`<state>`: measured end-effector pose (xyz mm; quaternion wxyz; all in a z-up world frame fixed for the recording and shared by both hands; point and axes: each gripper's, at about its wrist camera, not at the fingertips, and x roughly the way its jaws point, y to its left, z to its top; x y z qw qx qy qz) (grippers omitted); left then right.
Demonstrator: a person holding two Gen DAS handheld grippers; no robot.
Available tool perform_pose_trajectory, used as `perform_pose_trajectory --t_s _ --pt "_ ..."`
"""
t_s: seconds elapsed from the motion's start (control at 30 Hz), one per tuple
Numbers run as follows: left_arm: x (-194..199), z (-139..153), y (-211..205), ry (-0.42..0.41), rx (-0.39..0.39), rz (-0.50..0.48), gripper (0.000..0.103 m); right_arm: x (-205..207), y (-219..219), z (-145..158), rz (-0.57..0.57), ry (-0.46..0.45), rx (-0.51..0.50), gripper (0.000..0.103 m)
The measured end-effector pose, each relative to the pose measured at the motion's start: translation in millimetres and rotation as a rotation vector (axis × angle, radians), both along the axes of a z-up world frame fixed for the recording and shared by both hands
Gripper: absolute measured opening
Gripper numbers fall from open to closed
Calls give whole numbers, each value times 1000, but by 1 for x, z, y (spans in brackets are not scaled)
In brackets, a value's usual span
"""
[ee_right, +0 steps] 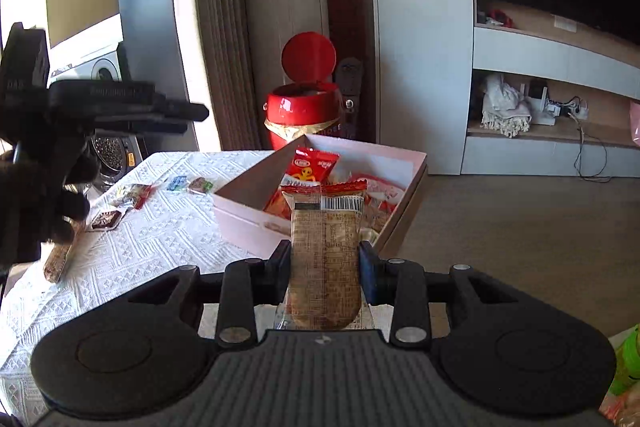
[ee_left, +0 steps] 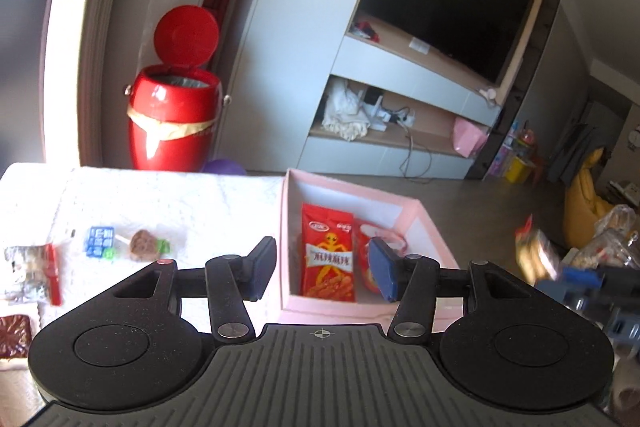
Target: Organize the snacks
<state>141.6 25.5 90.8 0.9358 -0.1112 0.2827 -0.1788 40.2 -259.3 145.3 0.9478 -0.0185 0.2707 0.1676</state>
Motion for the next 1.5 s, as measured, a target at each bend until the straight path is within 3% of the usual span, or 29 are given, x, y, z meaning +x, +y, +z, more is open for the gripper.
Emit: perform_pose_trajectory --t_s 0.07,0.1,0.13,0.2,0.23,0.4,0.53,0.63,0.73,0.83,0.93,1.03,1.13,1.27,1.4,1.5 --pt "11 -13 -1 52 8 22 56 27 7 24 25 -45 25 34" --pt "14 -18 -1 61 9 26 56 41 12 33 31 -53 34 38" --pt "17 -20 -3 62 10 26 56 57 17 40 41 -51 49 49" --pt "19 -25 -3 53 13 30 56 97 26 47 71 8 79 61" --pt "21 -28 -3 53 15 30 56 115 29 45 52 35 81 61" --pt "26 -42 2 97 -8 -4 56 151 24 2 -186 100 -81 61" --pt "17 -40 19 85 -45 -7 54 162 3 -43 -254 267 -58 57" --pt "3 -25 57 69 -32 84 54 167 7 -59 -216 321 -52 50" --pt "-20 -15 99 51 13 233 54 170 25 -64 -190 274 -126 49" --pt "-52 -14 139 54 84 408 54 180 38 -69 -143 252 -122 45" --pt "-73 -27 164 114 128 521 54 190 58 -72 -104 229 -152 45" --pt "-85 -47 181 189 108 578 54 195 76 -72 -82 202 -206 46" --pt "-88 -63 187 230 50 550 54 191 94 -60 -81 113 -273 48" --pt "-78 -72 170 204 37 460 54 172 104 -35 -20 65 -242 54" --pt "-64 -78 145 182 -17 339 52 156 126 -13 93 109 -184 55" --pt "-65 -83 130 167 -40 250 52 153 153 -6 216 195 -139 56"
